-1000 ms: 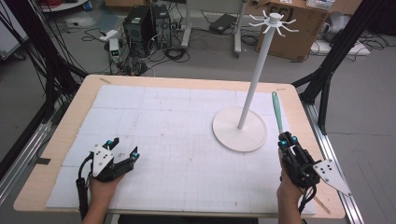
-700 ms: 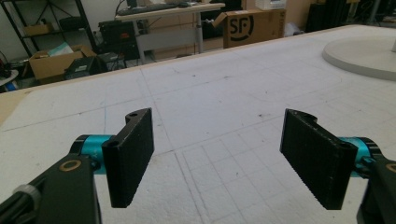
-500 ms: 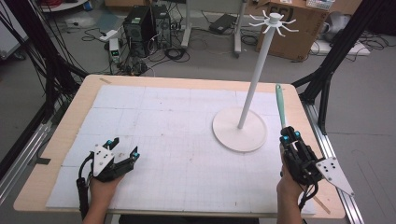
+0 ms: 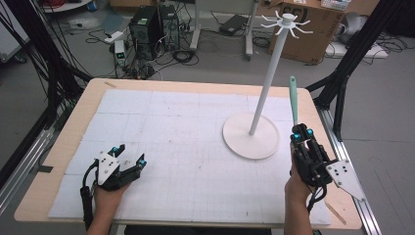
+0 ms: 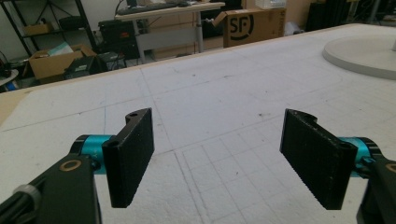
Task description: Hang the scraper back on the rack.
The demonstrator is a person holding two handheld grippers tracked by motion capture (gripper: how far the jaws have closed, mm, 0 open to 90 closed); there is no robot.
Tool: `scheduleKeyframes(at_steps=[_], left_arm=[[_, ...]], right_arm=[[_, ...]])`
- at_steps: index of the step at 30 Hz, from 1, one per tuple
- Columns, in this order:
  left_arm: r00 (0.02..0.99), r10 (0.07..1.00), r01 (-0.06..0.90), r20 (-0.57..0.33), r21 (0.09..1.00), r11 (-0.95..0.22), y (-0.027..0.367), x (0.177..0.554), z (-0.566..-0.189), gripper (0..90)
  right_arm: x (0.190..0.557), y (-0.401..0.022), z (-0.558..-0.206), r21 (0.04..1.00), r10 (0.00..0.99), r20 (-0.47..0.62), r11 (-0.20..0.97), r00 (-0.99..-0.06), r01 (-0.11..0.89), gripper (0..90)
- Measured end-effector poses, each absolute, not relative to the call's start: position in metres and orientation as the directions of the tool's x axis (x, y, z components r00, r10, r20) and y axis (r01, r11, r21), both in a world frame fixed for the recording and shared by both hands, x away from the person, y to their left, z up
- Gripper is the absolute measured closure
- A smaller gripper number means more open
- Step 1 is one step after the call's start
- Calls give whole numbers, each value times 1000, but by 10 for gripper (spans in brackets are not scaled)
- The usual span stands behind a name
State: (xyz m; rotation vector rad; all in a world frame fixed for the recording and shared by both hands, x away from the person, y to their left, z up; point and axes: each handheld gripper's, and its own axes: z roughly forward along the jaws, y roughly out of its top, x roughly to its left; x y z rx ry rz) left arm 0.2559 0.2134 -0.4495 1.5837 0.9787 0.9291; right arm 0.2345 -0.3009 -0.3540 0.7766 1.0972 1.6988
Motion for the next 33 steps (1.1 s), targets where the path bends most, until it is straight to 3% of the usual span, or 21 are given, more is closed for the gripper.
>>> scheduleKeyframes(at_steps=[33], left_arm=[[376, 922, 145, 95, 976, -160, 213, 256, -450, 266]], right_arm=[[256, -294, -302, 888, 944, -41, -116, -328, -444, 822]])
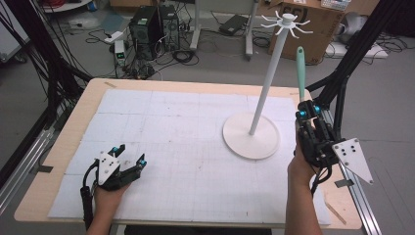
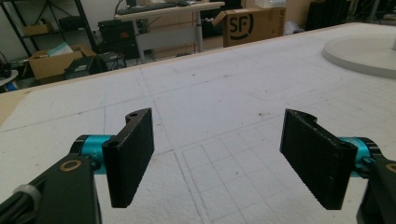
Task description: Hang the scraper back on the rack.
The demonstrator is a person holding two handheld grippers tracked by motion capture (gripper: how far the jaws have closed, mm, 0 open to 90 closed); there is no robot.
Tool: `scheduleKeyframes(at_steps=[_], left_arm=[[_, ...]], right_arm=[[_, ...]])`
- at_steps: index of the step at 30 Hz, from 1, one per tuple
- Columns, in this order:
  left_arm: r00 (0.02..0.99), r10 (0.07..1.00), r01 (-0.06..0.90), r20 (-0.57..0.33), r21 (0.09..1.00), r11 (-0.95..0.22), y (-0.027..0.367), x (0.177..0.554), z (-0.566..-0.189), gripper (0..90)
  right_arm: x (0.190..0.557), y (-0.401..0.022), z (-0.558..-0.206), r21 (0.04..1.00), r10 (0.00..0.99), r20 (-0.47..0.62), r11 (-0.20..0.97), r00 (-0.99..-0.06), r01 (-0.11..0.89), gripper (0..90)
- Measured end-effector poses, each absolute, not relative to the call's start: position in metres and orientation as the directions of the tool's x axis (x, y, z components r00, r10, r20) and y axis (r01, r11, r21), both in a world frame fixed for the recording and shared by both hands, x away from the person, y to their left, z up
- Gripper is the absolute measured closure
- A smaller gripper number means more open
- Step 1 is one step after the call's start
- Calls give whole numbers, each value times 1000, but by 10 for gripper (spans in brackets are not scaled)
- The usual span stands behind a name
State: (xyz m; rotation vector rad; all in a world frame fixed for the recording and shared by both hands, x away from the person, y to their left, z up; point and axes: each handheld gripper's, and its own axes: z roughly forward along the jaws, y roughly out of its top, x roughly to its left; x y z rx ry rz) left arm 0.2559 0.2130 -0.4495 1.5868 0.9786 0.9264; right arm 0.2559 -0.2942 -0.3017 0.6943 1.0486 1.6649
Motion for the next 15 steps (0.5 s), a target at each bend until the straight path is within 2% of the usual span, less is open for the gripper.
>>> scheduleKeyframes(at_steps=[15], left_arm=[[376, 922, 144, 95, 977, -160, 213, 256, -450, 266]], right_arm=[[262, -290, -290, 879, 945, -51, -111, -322, -464, 822]])
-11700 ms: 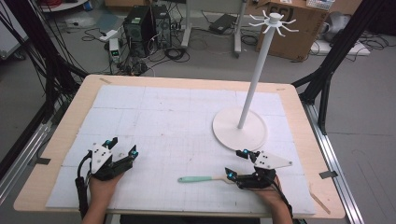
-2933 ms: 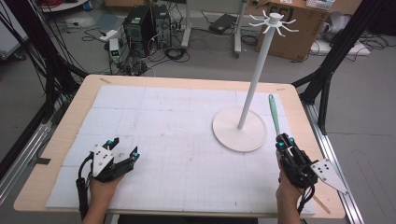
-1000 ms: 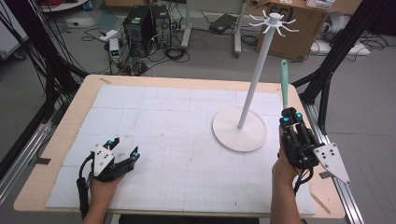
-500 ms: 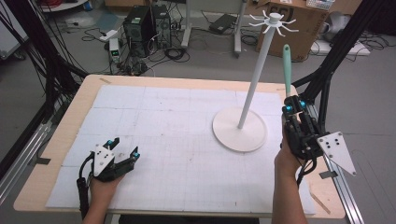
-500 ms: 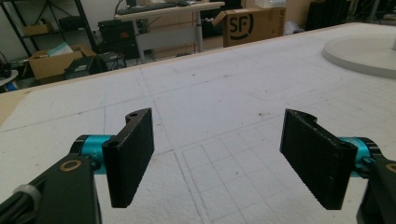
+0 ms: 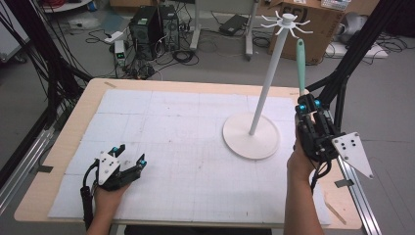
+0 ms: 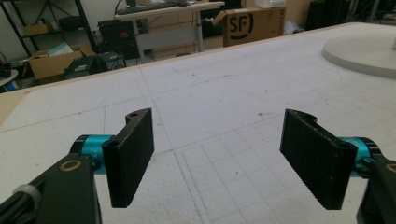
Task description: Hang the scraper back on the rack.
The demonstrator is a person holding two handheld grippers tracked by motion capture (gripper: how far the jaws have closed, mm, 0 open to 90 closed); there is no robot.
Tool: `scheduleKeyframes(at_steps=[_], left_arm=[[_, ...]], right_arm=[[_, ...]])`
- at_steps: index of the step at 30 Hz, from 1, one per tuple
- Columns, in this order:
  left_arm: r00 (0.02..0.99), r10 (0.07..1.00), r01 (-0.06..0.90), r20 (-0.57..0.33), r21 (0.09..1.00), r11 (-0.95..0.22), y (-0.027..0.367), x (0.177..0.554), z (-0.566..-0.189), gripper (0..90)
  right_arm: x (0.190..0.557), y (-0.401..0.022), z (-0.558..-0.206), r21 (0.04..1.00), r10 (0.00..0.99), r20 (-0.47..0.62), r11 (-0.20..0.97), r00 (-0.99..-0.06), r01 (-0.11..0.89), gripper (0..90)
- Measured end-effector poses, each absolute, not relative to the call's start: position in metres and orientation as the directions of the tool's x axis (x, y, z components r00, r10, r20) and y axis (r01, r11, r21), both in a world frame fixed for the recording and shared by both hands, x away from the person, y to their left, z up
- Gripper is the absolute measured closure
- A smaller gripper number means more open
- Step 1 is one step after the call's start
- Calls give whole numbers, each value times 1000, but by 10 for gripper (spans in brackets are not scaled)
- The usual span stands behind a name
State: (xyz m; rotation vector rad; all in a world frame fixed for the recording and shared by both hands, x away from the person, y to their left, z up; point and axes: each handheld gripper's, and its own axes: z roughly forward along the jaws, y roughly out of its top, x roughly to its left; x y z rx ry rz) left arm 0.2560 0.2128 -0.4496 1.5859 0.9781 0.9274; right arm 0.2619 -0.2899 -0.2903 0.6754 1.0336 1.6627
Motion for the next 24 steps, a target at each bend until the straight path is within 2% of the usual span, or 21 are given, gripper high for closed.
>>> scheduleKeyframes(at_steps=[24], left_arm=[[377, 921, 146, 93, 976, -159, 213, 256, -450, 266]], right_arm=[[270, -289, -281, 890, 947, -42, -109, -318, -443, 821]])
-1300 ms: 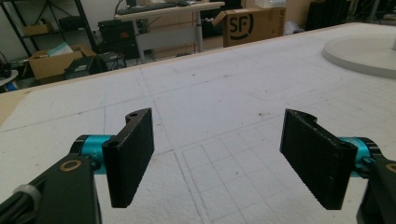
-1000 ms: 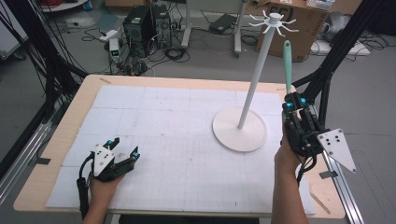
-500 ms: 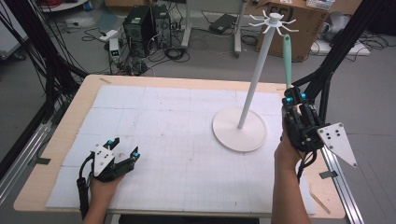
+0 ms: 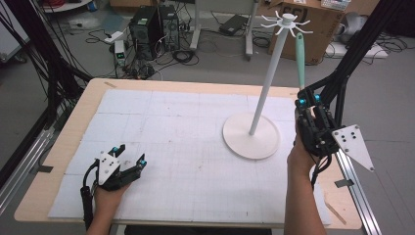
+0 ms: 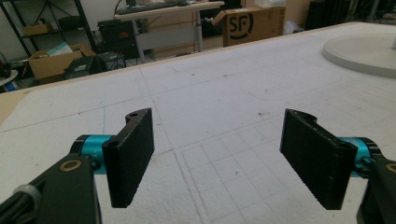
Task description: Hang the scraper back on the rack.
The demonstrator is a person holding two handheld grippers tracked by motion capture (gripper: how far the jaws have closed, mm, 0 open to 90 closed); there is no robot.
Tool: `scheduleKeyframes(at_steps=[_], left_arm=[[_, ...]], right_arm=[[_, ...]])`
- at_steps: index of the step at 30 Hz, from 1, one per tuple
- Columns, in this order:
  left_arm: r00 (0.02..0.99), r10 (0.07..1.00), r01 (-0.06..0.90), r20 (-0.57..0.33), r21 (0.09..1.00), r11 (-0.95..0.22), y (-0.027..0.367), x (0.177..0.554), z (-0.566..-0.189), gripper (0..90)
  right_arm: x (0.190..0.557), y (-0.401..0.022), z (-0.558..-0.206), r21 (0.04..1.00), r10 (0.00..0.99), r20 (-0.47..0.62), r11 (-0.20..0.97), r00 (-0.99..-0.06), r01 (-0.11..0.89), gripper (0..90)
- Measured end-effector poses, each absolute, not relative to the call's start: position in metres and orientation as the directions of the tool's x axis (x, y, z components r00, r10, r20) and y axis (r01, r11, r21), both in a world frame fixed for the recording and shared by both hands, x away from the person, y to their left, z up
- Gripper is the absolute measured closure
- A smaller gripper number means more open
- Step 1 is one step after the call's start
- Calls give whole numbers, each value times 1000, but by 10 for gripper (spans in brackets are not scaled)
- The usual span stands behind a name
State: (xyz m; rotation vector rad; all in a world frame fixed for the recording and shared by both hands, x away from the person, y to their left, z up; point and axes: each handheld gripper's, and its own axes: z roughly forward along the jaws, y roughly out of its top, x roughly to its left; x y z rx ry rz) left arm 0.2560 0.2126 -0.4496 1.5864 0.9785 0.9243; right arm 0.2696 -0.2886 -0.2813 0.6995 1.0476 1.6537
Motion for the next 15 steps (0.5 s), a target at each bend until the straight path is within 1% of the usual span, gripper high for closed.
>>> scheduleKeyframes(at_steps=[15], left_arm=[[378, 921, 146, 95, 976, -161, 213, 256, -450, 266]], right_arm=[[276, -289, -283, 899, 949, -26, -116, -315, -423, 821]])
